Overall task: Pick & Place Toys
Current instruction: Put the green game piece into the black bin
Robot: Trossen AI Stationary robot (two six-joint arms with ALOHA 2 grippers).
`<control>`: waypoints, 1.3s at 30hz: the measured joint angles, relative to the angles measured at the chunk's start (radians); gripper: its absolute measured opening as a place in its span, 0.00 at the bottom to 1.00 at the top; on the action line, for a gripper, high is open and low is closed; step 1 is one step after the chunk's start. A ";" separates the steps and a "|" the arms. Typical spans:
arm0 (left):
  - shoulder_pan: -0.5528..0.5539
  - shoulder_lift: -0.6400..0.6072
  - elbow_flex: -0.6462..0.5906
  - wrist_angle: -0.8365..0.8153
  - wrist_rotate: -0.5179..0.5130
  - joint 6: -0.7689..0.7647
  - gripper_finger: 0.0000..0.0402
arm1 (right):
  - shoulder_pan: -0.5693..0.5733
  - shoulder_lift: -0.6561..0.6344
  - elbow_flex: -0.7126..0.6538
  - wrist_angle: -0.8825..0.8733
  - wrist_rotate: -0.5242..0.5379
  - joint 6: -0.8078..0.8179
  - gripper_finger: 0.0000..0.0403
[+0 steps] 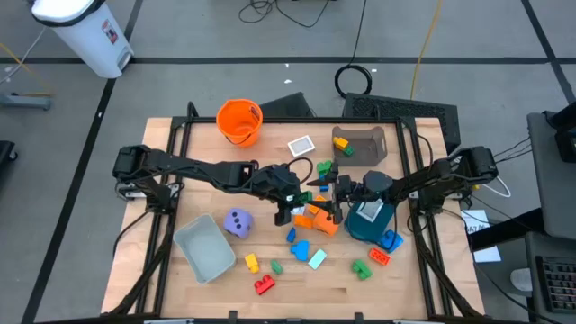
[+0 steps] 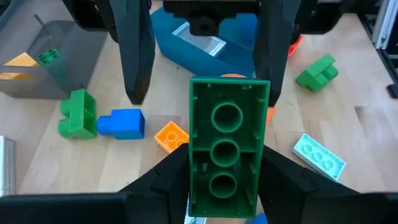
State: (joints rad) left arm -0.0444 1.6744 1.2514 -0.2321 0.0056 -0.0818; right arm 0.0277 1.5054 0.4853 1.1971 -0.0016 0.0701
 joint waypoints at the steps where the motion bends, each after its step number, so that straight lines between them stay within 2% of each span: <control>1: 0.000 0.000 0.000 0.002 -0.004 0.000 0.40 | 0.000 0.008 0.000 0.002 0.000 -0.001 0.65; 8: -0.001 -0.001 0.000 0.009 -0.006 0.000 0.40 | -0.002 0.031 0.023 -0.006 -0.002 -0.012 0.65; 12: -0.001 -0.001 0.000 0.006 -0.006 0.000 0.40 | -0.002 0.031 0.022 -0.003 -0.003 -0.022 0.61; 15: 0.000 -0.001 0.000 0.006 -0.007 -0.001 0.40 | -0.002 0.031 0.022 -0.005 -0.005 -0.027 0.55; 22: 0.000 -0.001 0.000 0.016 -0.014 0.002 0.40 | -0.001 0.030 0.022 -0.005 -0.012 -0.052 0.34; 28: 0.007 -0.001 0.000 0.020 -0.007 0.003 0.42 | -0.002 0.030 0.022 -0.004 -0.024 -0.060 0.34; 39: 0.017 -0.013 0.000 0.020 0.001 0.022 0.62 | -0.002 0.031 0.022 -0.017 -0.021 -0.087 0.34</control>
State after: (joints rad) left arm -0.0271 1.6613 1.2510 -0.2125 0.0063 -0.0596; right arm 0.0254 1.5360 0.5076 1.1802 -0.0227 -0.0170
